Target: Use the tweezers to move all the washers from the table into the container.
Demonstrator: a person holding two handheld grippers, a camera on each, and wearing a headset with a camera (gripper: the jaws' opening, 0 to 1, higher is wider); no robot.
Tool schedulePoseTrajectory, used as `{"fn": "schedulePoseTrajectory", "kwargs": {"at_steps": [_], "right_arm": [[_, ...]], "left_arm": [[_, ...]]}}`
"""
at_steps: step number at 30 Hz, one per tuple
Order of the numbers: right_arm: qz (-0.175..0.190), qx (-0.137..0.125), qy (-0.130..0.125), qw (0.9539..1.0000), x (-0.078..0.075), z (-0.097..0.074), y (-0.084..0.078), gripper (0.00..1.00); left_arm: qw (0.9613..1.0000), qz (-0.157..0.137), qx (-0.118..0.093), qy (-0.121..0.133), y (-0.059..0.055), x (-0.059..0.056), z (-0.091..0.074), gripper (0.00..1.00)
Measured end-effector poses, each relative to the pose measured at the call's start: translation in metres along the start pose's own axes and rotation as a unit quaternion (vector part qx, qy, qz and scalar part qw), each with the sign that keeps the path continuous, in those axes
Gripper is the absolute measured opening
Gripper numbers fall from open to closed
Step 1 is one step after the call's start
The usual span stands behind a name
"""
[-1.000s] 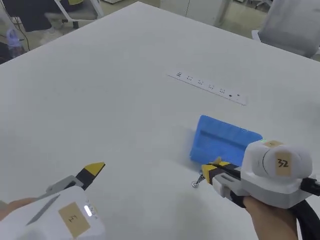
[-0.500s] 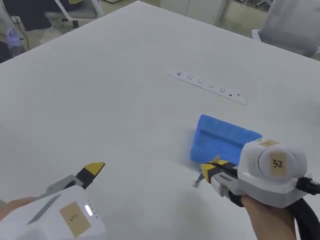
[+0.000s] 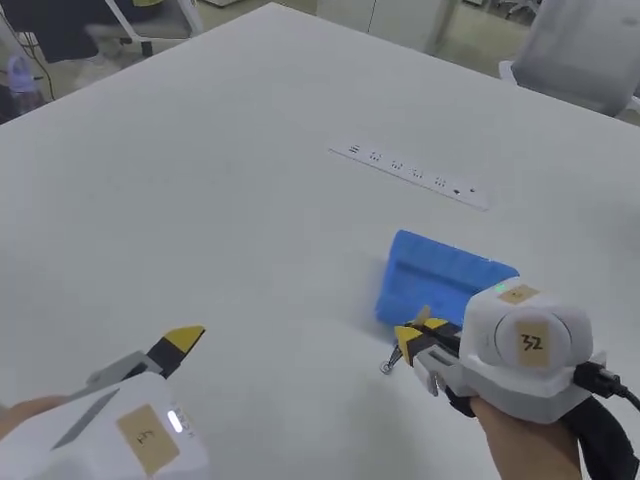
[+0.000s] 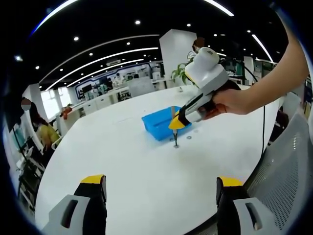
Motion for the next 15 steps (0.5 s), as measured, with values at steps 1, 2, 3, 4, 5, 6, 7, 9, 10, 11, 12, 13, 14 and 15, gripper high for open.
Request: {"fn": "schedulePoseTrajectory", "kwargs": {"at_steps": [1, 2, 3, 4, 5, 6, 7, 9, 10, 11, 12, 13, 14, 15], "right_arm": [[0.003, -0.002, -0.001, 1.0, -0.002, 0.0, 0.0, 0.0], [0.013, 0.0, -0.002, 0.9999, -0.003, 0.0, 0.0, 0.0], [0.027, 0.003, -0.005, 0.9996, -0.005, 0.001, 0.0, 0.0], [0.031, 0.004, -0.001, 0.9995, -0.005, 0.001, 0.001, 0.0], [0.043, 0.007, 0.001, 0.9991, -0.005, 0.001, 0.001, 0.0], [0.045, 0.008, 0.001, 0.999, -0.006, 0.001, 0.001, 0.0], [0.043, 0.008, 0.001, 0.999, -0.006, 0.0, 0.001, 0.0], [0.039, 0.011, 0.0, 0.9992, -0.006, -0.001, 0.001, 0.0], [0.039, 0.009, 0.001, 0.9992, -0.006, -0.003, 0.003, 0.0], [0.041, 0.008, 0.001, 0.9991, -0.006, -0.004, 0.004, 0.0], [0.045, 0.005, 0.002, 0.999, -0.006, -0.006, 0.006, 0.0], [0.046, 0.005, 0.002, 0.9989, -0.006, -0.007, 0.007, 0.0], [0.045, 0.003, 0.001, 0.999, -0.006, -0.009, 0.009, 0.0], [0.044, 0.001, 0.001, 0.999, -0.006, -0.01, 0.01, 0.0]], "left_arm": [[1.0, -0.001, -0.001, 0.001, 0.0, 0.0, 0.0, 0.95], [1.0, -0.002, -0.001, 0.001, 0.001, 0.0, 0.0, 0.95], [1.0, -0.002, -0.002, 0.0, 0.001, 0.0, 0.0, 0.95], [1.0, -0.002, -0.001, 0.0, 0.001, 0.0, 0.0, 0.95], [1.0, -0.002, 0.0, -0.001, 0.0, 0.0, 0.0, 0.95], [1.0, -0.002, 0.001, -0.001, 0.0, 0.0, 0.0, 0.95], [1.0, -0.002, 0.0, 0.0, 0.0, 0.0, 0.0, 0.95], [1.0, -0.005, -0.002, 0.0, 0.001, 0.0, 0.0, 0.95], [1.0, -0.005, -0.002, 0.0, 0.001, 0.0, 0.0, 0.95], [1.0, -0.004, -0.002, 0.001, 0.001, 0.001, 0.0, 0.95], [1.0, -0.003, -0.003, 0.002, 0.001, 0.001, 0.0, 0.95], [1.0, -0.003, -0.005, 0.003, 0.002, 0.001, 0.0, 0.95], [1.0, -0.004, -0.007, 0.003, 0.002, 0.001, -0.001, 0.96], [1.0, -0.005, -0.007, 0.002, 0.002, 0.001, -0.001, 0.95]]}}
Point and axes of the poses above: the centre of the closed fingertips' face, and the gripper's own axes: z roughly forward along the fingers, x roughly to its left, y roughly out of its top, the point moved 1 cm from there along -z, roughly backward along the fingers, and after that the axes turned 8 degrees about -x, right-handed, at the moved point
